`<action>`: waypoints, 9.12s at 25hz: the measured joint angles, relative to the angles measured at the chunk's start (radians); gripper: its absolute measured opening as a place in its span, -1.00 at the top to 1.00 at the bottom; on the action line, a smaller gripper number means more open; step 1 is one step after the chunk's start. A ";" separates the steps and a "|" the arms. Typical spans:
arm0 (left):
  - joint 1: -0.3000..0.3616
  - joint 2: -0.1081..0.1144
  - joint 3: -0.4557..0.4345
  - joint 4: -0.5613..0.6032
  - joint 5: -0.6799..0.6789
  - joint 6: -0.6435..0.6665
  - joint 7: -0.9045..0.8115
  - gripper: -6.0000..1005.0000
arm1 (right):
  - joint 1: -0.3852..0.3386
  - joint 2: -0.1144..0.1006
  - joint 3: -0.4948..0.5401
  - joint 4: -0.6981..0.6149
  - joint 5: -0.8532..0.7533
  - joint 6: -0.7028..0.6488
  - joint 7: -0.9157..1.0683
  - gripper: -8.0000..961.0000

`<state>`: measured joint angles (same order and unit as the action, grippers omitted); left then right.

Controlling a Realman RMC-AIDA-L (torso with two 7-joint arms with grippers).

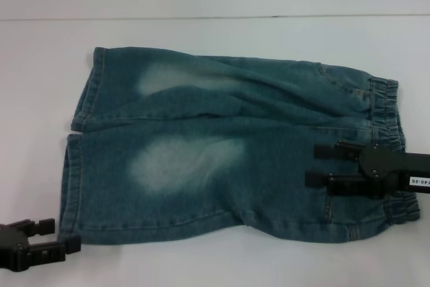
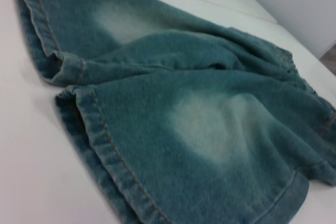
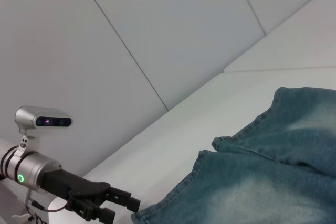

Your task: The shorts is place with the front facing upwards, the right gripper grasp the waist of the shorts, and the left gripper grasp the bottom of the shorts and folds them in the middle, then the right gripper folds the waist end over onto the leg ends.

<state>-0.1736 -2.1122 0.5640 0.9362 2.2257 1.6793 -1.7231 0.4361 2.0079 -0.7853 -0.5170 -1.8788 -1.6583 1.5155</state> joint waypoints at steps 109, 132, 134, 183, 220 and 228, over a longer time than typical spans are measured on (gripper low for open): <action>-0.138 -0.051 0.051 0.096 0.109 0.077 -0.005 0.92 | -0.289 -0.050 0.299 0.007 -0.082 0.049 -0.044 -0.97; -0.145 -0.052 0.053 0.087 0.109 0.077 -0.004 0.92 | -0.187 -0.028 0.294 0.012 -0.210 0.078 0.030 -0.96; -0.148 -0.052 0.053 0.087 0.109 0.077 -0.004 0.92 | -0.186 -0.031 0.292 0.012 -0.211 0.076 0.030 -0.96; -0.343 -0.001 -0.140 -0.077 -0.077 -0.316 -0.015 0.92 | -0.001 0.013 0.450 0.021 0.125 0.285 0.323 0.89; -0.473 -0.038 0.015 -0.189 -0.126 -0.789 0.028 0.25 | 0.069 0.048 0.390 0.077 0.232 0.722 0.124 0.20; -0.415 -0.054 0.031 -0.132 -0.141 -0.632 0.014 -0.18 | -0.033 0.045 0.345 0.055 0.230 0.659 0.136 -0.24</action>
<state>-0.5884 -2.1664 0.5945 0.8046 2.0849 1.0476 -1.7089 0.4027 2.0531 -0.4406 -0.4622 -1.6489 -0.9996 1.6511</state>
